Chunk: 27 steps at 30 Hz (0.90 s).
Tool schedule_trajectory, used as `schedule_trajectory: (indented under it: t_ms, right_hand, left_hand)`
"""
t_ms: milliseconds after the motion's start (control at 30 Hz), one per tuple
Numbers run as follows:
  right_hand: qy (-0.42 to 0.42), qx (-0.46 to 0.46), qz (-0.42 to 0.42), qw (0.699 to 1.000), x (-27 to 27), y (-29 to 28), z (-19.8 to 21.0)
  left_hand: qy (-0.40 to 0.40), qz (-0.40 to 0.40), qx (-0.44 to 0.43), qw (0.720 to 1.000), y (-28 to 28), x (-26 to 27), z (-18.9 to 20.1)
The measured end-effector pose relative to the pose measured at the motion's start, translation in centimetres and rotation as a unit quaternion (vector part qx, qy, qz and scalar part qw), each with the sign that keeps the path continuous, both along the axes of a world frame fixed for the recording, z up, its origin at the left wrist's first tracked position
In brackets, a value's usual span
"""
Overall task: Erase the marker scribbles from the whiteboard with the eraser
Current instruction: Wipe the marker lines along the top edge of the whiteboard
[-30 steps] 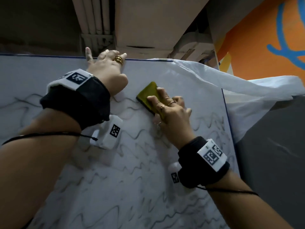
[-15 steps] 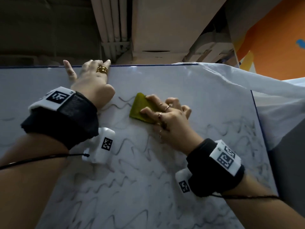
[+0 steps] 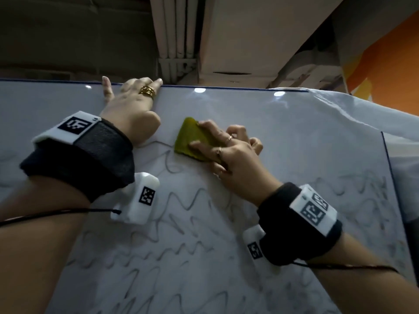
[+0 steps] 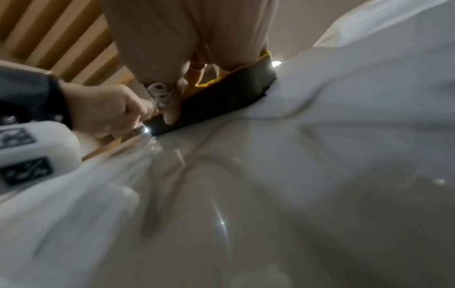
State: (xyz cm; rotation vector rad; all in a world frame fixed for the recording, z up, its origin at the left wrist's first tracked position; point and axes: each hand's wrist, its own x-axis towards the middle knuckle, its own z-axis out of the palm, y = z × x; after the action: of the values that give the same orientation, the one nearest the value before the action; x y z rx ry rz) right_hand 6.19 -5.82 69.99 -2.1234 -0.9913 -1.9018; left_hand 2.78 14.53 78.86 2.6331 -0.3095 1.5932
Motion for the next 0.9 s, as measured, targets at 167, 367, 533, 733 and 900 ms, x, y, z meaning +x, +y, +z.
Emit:
schedule_trajectory:
  t_ms: [167,367,533,733,900]
  right_hand:
    - [0.012,0.032,0.029,0.999,-0.5,-1.9,-0.1]
    - [-0.008,0.121,0.026,0.992,-0.6,1.5,2.4]
    - [-0.021,0.101,0.026,0.994,-0.4,3.2,-1.9]
    - [0.032,0.136,0.043,0.989,-1.5,3.2,0.5]
    - [0.004,0.089,0.066,0.994,-1.4,7.2,0.5]
  left_hand:
    - [-0.013,-0.015,0.031,0.999,0.4,-0.4,-0.1]
    - [-0.005,-0.036,0.032,0.999,0.5,-0.8,0.5]
    - [0.003,-0.044,0.052,0.998,1.0,-0.3,0.6]
    - [0.004,-0.032,0.084,0.996,4.0,-1.1,1.4]
    - [0.003,-0.014,0.063,0.998,8.9,-1.8,2.2]
